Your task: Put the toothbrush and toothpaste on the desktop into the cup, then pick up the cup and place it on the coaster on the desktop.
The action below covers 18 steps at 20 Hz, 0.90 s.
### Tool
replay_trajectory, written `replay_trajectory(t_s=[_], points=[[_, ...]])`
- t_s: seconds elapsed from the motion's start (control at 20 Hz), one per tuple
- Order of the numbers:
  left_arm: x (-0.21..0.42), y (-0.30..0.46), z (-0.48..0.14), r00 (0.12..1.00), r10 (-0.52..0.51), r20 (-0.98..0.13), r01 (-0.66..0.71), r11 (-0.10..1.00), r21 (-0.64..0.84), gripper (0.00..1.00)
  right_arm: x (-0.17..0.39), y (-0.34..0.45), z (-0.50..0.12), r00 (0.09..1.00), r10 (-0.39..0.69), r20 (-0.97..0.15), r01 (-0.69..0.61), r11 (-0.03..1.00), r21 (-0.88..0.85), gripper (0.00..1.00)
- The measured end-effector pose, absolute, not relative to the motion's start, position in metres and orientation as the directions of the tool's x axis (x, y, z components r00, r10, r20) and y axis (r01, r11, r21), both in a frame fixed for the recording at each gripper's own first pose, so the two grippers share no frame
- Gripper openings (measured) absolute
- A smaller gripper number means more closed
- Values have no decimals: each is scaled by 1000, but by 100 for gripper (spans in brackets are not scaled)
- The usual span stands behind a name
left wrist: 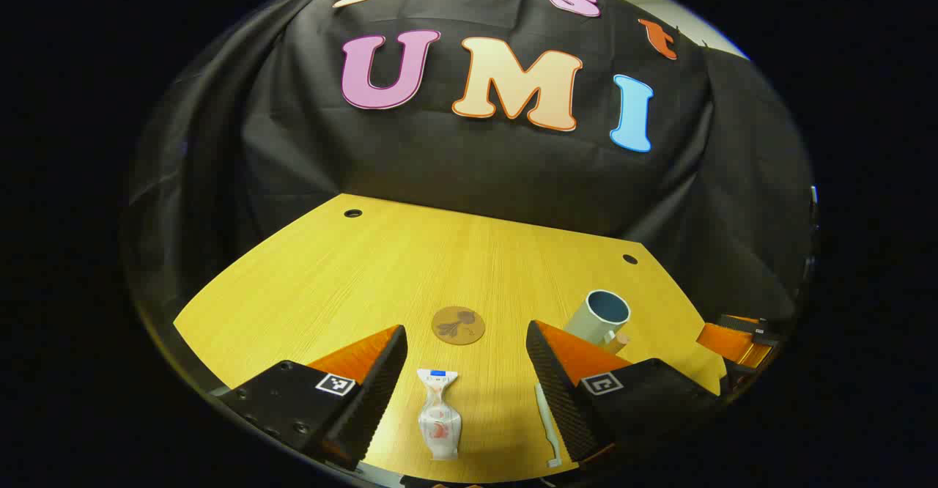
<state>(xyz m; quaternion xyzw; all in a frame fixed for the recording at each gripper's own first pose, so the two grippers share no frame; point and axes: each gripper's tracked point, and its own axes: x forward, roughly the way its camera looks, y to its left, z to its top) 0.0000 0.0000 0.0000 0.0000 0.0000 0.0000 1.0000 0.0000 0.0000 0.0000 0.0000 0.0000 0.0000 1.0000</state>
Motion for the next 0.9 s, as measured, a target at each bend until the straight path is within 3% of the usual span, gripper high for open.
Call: replay_trajectory(t_s=[0.9], points=[[19, 44, -13, 993, -75, -95, 78, 996, 32, 95, 14, 46, -14, 997, -61, -47, 61, 998, -16, 95]])
